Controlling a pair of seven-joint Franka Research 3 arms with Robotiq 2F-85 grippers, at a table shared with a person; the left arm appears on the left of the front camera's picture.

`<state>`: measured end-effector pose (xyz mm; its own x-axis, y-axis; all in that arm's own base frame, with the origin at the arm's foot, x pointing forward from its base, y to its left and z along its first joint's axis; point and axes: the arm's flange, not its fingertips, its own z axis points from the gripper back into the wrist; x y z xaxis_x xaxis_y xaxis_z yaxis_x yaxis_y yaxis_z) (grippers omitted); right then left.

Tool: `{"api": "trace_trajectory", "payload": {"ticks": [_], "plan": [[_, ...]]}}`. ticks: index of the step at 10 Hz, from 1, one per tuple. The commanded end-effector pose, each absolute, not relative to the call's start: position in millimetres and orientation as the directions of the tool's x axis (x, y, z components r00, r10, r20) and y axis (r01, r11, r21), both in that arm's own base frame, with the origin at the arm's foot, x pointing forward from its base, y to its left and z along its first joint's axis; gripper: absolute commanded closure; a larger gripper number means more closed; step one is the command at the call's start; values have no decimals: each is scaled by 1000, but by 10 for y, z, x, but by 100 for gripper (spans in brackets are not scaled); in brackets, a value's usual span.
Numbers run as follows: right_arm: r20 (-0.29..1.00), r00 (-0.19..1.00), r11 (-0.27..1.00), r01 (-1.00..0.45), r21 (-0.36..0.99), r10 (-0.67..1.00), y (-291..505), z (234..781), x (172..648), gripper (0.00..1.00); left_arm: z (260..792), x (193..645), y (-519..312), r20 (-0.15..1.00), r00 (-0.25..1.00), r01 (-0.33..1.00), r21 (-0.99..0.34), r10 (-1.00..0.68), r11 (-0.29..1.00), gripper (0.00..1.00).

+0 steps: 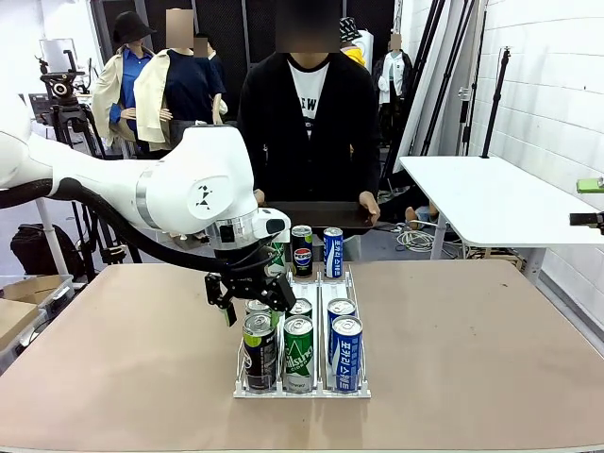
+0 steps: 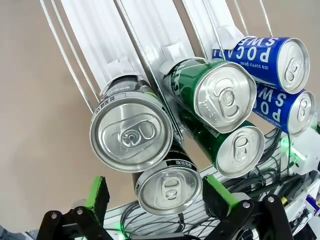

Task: Retrieve and hand over the desired beverage to the person.
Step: Pick up a can of the same type that the person held from the Automatic Can Dispenser.

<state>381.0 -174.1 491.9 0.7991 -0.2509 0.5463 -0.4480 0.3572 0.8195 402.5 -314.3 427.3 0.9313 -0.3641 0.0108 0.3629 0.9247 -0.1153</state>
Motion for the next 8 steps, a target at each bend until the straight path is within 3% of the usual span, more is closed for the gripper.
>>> {"api": "trace_trajectory", "payload": {"ticks": [1, 8], "plan": [[552, 794, 346, -458, 819, -254, -1736, 4925, 3797, 0, 4196, 3997, -3122, 17, 929, 368, -115, -369, 922, 0], [552, 794, 346, -458, 819, -254, -1736, 4925, 3797, 0, 4066, 3868, -3232, 38, 941, 338, -146, -336, 930, 0]]}}
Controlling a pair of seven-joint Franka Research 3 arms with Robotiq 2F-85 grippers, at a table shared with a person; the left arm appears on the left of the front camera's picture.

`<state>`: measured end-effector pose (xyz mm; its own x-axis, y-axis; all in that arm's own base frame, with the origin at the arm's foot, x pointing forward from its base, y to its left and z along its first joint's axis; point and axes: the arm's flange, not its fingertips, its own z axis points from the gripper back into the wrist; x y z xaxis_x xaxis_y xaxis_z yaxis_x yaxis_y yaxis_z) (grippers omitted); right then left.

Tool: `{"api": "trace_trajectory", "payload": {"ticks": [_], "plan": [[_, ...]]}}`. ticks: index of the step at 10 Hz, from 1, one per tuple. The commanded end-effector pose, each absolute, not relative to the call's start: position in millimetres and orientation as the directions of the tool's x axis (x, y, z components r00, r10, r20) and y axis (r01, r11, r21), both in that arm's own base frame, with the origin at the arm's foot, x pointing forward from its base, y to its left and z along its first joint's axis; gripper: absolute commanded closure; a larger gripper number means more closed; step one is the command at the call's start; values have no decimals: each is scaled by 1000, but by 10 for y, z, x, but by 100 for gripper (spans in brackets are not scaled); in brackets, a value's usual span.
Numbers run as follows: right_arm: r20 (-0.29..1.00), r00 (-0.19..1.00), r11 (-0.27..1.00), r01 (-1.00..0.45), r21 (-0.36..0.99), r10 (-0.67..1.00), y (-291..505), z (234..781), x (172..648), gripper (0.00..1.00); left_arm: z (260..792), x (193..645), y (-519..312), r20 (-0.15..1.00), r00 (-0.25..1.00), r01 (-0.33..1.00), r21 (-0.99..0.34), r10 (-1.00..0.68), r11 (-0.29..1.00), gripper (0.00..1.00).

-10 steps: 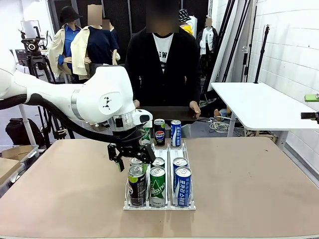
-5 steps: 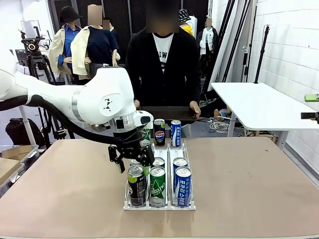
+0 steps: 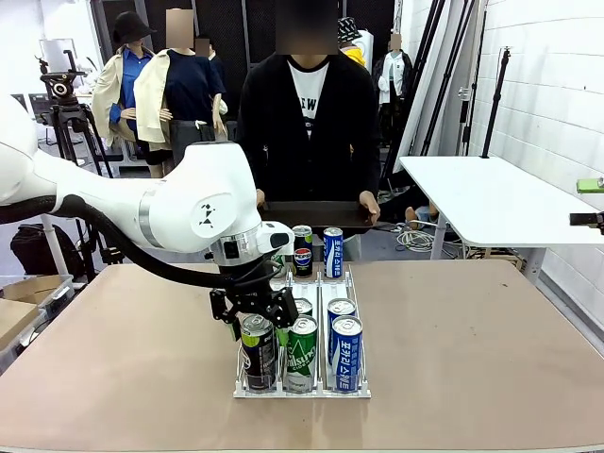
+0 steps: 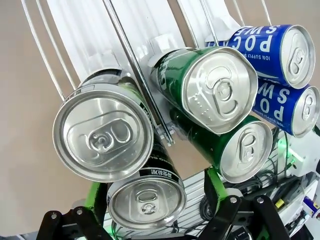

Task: Retrieve and hand over the desired beverage to the person.
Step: Pick up a can of the same type that the person held from the Automatic Can Dispenser.

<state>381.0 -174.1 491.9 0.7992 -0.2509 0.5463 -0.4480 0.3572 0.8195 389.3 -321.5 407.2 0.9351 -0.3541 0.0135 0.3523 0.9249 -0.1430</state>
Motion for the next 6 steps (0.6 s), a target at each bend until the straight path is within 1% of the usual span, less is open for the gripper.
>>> {"api": "trace_trajectory", "payload": {"ticks": [1, 4, 5, 6], "plan": [[552, 794, 346, -458, 819, -254, -1736, 4925, 3797, 0, 4063, 3863, -3222, 45, 940, 341, -138, -338, 930, 0], [552, 794, 346, -458, 819, -254, -1736, 4925, 3797, 0, 4070, 3882, -3221, 34, 937, 350, -125, -349, 928, 0], [552, 794, 346, -458, 819, -254, -1736, 4925, 3797, 0, 4079, 3884, -3216, 24, 937, 348, -129, -348, 929, 6], [552, 794, 346, -458, 819, -254, -1736, 4925, 3797, 0, 4092, 3879, -3206, 13, 934, 356, -131, -357, 925, 21]]}}
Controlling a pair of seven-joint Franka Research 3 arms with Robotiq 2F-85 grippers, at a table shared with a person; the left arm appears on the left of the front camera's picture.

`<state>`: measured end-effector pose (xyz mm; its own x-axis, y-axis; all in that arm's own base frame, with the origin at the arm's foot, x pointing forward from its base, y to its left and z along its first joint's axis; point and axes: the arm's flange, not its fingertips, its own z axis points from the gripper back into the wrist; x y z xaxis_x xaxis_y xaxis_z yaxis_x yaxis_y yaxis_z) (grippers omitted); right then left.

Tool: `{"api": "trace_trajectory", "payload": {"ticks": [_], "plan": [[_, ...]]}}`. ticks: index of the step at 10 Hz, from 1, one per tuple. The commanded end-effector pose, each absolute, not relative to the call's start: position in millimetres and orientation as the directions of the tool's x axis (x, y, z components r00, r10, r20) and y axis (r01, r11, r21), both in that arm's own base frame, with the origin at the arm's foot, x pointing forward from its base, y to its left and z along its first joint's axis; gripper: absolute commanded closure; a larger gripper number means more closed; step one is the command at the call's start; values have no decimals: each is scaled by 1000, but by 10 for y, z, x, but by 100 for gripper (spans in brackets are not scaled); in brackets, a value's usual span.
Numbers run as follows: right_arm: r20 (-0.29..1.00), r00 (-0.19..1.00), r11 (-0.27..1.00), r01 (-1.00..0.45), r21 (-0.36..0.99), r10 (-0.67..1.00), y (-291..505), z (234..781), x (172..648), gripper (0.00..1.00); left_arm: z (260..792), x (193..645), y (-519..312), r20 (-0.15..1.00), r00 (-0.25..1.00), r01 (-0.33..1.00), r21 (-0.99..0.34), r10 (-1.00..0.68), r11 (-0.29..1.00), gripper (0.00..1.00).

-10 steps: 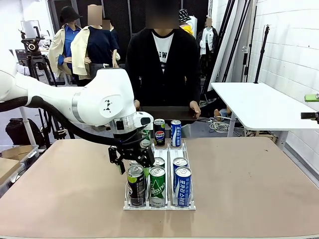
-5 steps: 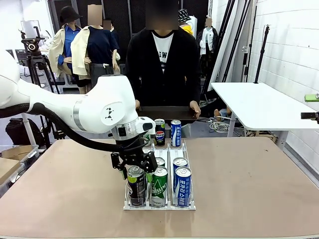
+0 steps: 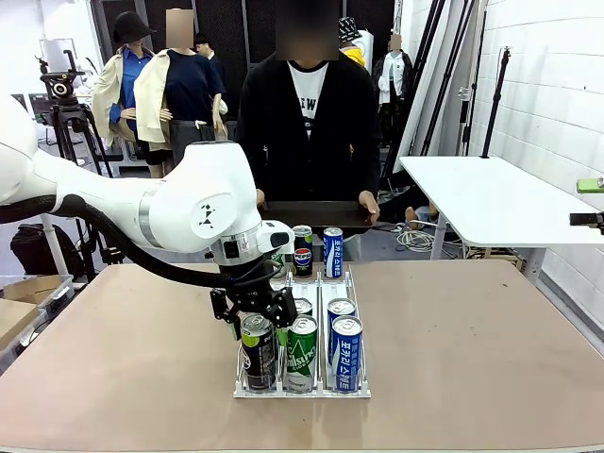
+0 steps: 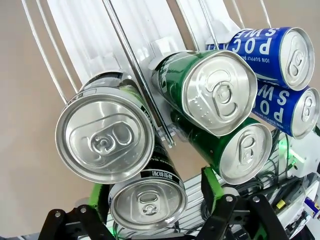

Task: Retrieve and hand over the desired beverage to the person.
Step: Pick up a can of the same type that the person held from the Automatic Can Dispenser.

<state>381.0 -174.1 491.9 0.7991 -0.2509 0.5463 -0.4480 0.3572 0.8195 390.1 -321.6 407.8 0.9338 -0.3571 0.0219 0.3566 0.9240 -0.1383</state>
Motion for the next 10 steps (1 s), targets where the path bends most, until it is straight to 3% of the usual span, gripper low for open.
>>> {"api": "trace_trajectory", "payload": {"ticks": [1, 4, 10], "plan": [[552, 794, 346, -458, 819, -254, -1736, 4925, 3797, 0, 4102, 3877, -3197, 8, 936, 351, -129, -353, 928, 41], [552, 794, 346, -458, 819, -254, -1736, 4925, 3797, 0, 4105, 3868, -3168, -11, 938, 342, -121, -346, 932, 99], [552, 794, 346, -458, 819, -254, -1736, 4925, 3797, 0, 4085, 3917, -3143, -2, 935, 351, -125, -354, 928, 100]]}}
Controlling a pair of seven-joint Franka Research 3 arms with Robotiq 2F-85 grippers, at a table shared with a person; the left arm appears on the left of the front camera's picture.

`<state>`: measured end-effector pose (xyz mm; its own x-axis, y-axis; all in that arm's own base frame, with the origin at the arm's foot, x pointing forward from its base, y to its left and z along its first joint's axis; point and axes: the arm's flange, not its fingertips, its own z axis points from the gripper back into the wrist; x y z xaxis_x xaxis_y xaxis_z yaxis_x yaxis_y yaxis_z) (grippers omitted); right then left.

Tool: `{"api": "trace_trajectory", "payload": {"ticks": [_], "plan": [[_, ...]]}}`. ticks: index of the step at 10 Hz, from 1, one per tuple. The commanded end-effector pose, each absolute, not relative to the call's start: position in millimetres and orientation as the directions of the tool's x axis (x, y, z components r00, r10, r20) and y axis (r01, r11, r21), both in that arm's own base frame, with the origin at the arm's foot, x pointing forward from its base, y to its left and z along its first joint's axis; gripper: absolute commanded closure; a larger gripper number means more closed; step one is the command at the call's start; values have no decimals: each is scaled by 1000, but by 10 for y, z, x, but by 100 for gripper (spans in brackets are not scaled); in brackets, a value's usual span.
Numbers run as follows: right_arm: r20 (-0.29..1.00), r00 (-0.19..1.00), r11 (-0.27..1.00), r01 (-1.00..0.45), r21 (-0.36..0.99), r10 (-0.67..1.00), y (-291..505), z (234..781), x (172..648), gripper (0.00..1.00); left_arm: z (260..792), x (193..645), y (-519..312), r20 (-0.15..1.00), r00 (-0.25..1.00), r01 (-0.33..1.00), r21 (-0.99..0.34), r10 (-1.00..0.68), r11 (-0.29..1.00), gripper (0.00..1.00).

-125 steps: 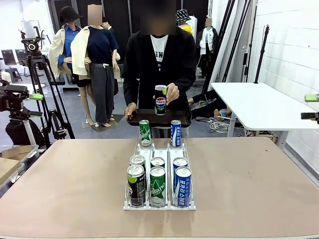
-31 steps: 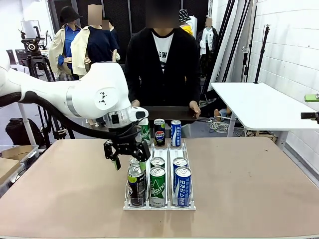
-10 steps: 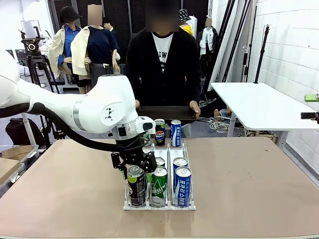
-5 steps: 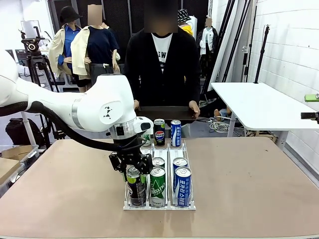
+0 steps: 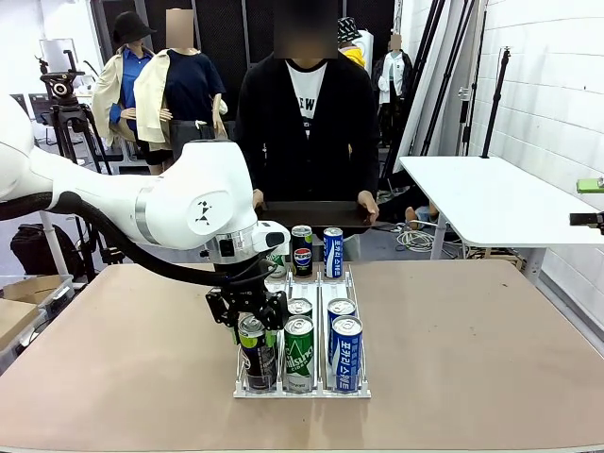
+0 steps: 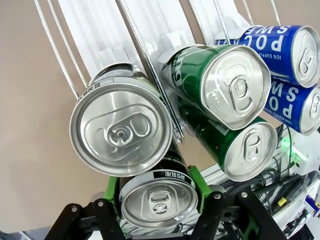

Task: Retrieve and hand over the desired beverage to the person.
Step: Pick up a can of the same type that the person held from the Automatic Can Dispenser.

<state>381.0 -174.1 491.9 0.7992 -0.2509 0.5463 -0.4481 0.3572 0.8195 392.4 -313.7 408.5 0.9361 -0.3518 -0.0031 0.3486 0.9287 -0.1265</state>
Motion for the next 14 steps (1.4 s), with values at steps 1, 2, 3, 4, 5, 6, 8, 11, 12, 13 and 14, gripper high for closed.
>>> {"api": "trace_trajectory", "payload": {"ticks": [1, 2, 3, 4, 5, 6, 8, 11, 12, 13, 14], "plan": [[552, 794, 346, -458, 819, -254, -1736, 4925, 3797, 0, 4085, 3917, -3143, -2, 935, 351, -125, -354, 928, 100], [552, 794, 346, -458, 819, -254, -1736, 4925, 3797, 0, 4085, 3917, -3143, -2, 935, 351, -125, -354, 928, 100], [552, 794, 346, -458, 819, -254, -1736, 4925, 3797, 0, 4085, 3917, -3143, -2, 935, 351, -125, -354, 928, 100], [552, 794, 346, -458, 819, -254, -1736, 4925, 3797, 0, 4085, 3917, -3143, -2, 935, 351, -125, -354, 928, 100], [552, 794, 346, -458, 819, -254, -1736, 4925, 3797, 0, 4085, 3917, -3143, -2, 935, 351, -125, -354, 928, 100], [552, 794, 346, -458, 819, -254, -1736, 4925, 3797, 0, 4085, 3917, -3143, -2, 935, 351, -125, -354, 928, 100], [552, 794, 346, -458, 819, -254, -1736, 4925, 3797, 0, 4085, 3924, -3136, -3, 936, 349, -126, -352, 929, 100], [552, 794, 346, -458, 819, -254, -1736, 4925, 3797, 0, 4586, 3760, -3213, 32, 936, 353, -107, -351, 930, 100], [552, 794, 346, -458, 819, -254, -1736, 4925, 3797, 0, 4755, 3700, -3252, 50, 927, 375, -117, -371, 920, 100], [552, 794, 346, -458, 819, -254, -1736, 4925, 3797, 0, 4921, 3655, -3264, 82, 924, 382, -106, -375, 918, 100], [552, 794, 346, -458, 819, -254, -1736, 4925, 3797, 0, 5065, 3625, -3261, 93, 925, 377, -88, -369, 922, 100]]}}
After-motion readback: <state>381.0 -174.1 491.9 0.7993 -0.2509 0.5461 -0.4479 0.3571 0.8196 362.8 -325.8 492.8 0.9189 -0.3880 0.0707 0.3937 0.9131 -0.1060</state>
